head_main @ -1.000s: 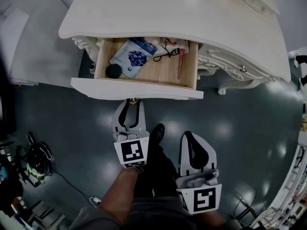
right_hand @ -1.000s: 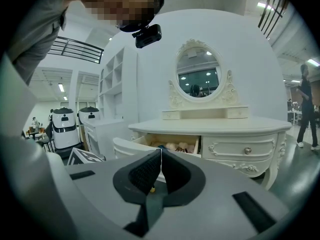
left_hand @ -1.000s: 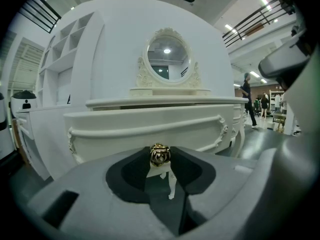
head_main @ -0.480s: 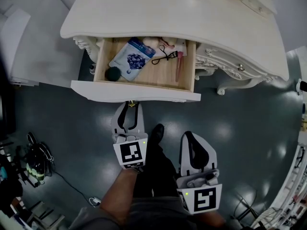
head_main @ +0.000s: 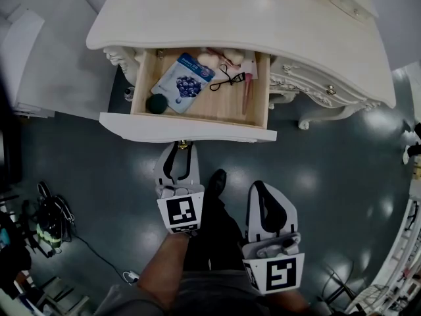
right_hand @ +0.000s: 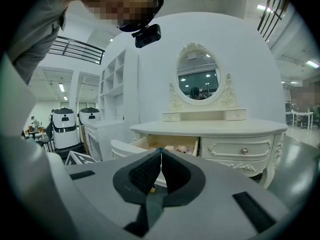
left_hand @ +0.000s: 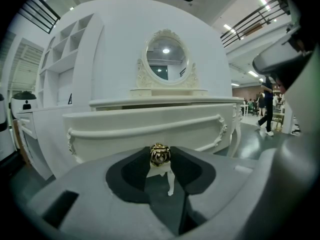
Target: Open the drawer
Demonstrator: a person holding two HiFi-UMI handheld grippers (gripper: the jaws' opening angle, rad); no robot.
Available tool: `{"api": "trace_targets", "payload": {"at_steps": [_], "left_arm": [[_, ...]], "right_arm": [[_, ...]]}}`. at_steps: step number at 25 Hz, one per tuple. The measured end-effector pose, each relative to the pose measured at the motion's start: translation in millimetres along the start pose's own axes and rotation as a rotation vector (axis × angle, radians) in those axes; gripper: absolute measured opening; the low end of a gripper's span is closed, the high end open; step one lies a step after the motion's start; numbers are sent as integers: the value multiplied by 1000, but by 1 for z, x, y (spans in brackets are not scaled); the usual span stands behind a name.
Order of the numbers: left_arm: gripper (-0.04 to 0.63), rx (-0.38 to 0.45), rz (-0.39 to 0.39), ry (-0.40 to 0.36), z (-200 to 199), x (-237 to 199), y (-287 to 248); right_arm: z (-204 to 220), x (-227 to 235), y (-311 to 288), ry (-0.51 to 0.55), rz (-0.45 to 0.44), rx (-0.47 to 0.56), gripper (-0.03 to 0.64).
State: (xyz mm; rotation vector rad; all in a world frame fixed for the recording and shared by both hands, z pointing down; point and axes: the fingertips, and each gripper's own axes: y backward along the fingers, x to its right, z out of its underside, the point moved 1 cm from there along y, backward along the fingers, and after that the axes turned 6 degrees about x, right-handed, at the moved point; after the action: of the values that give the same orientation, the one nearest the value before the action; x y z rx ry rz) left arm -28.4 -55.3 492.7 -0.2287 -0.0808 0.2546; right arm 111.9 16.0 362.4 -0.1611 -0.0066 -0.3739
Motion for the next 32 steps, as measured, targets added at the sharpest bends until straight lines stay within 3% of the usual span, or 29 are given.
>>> {"api": "trace_targets", "payload": {"at_steps": [15, 21, 25, 29, 32], "left_arm": [[138, -3, -7, -18, 2, 1, 10], [163, 0, -17, -20, -17, -2, 26], [144, 63, -42, -17, -63, -12, 57], [96, 135, -61, -24, -137, -25, 86], [61, 233, -73, -33, -193, -34, 112]], "right_arm": [[1, -5, 12, -3, -1, 13, 15], [-11, 0, 12, 5, -1, 25, 15], [-38, -9, 16, 20, -4, 87, 15], [-89, -22, 14, 35, -19, 160, 15], [-124, -37, 17, 49, -32, 206, 15]]}}
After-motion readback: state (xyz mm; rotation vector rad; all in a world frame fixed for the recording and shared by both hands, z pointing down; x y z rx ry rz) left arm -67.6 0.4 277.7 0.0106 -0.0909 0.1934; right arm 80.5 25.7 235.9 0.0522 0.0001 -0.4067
